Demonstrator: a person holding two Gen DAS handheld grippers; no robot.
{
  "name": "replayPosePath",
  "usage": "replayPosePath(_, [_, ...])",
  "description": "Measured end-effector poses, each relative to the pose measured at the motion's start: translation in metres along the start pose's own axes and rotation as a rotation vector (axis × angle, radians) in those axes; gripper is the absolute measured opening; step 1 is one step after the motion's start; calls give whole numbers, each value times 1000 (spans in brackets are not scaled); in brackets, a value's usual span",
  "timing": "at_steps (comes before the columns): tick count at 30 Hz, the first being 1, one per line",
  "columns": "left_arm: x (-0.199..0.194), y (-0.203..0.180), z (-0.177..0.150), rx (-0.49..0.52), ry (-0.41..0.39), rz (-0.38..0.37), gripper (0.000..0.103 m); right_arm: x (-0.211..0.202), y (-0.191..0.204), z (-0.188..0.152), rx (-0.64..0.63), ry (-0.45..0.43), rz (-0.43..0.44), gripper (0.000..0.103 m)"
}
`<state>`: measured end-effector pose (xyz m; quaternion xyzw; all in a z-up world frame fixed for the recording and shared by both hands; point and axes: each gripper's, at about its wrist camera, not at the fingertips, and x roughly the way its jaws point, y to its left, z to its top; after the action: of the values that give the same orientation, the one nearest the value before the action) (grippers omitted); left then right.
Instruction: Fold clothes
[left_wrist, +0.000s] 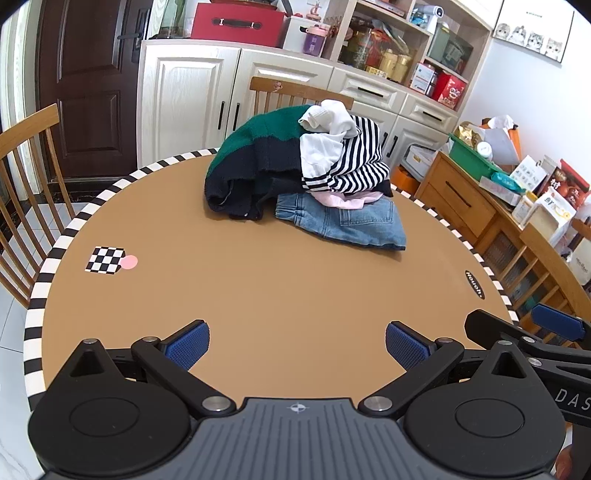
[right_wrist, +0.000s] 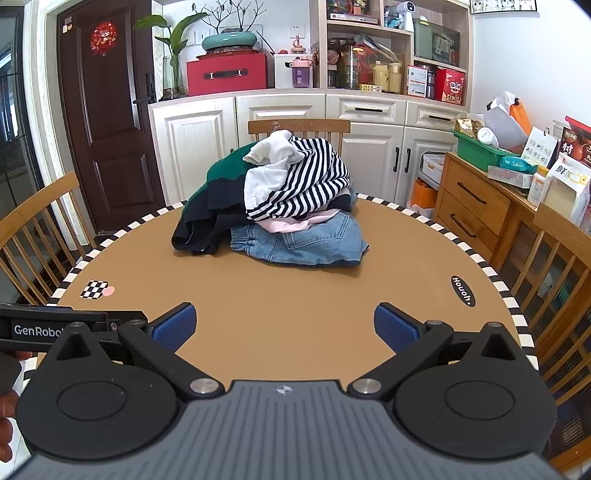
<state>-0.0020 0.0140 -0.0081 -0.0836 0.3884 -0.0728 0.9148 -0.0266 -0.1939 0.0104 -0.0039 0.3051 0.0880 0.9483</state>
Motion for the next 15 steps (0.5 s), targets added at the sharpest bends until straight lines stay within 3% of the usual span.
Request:
replayPosePath(8, [8,14,4,31,35,3,103,5,18,-4,-11,-3,-48,103])
replayPosePath(15, [38,20,30,-23,42,-25,103,23,29,15,-134,-134,-199,103])
